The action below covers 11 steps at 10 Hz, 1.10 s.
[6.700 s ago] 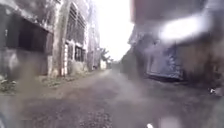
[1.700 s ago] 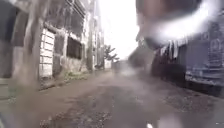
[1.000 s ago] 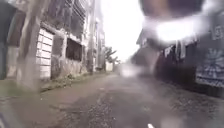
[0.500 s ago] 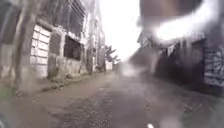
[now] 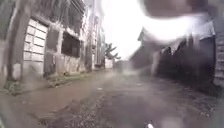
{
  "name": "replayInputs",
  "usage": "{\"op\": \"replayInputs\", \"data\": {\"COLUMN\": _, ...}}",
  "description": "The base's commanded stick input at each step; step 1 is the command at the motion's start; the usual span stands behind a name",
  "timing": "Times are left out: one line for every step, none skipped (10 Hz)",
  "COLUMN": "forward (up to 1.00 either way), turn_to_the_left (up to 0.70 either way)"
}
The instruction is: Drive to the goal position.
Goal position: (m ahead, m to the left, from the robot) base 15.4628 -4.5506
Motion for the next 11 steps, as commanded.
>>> {"op": "replayInputs", "data": {"forward": 0.5, "turn_to_the_left": 0.02}}
{"op": "replayInputs", "data": {"forward": 0.5, "turn_to_the_left": 0.01}}
{"op": "replayInputs", "data": {"forward": 0.5, "turn_to_the_left": -0.01}}
{"op": "replayInputs", "data": {"forward": 0.5, "turn_to_the_left": -0.2}}
{"op": "replayInputs", "data": {"forward": 0.5, "turn_to_the_left": -0.44}}
{"op": "replayInputs", "data": {"forward": 0.5, "turn_to_the_left": -0.48}}
{"op": "replayInputs", "data": {"forward": 0.5, "turn_to_the_left": -0.48}}
{"op": "replayInputs", "data": {"forward": 0.5, "turn_to_the_left": -0.48}}
{"op": "replayInputs", "data": {"forward": 0.5, "turn_to_the_left": -0.48}}
{"op": "replayInputs", "data": {"forward": 0.5, "turn_to_the_left": -0.48}}
{"op": "replayInputs", "data": {"forward": 0.5, "turn_to_the_left": -0.48}}
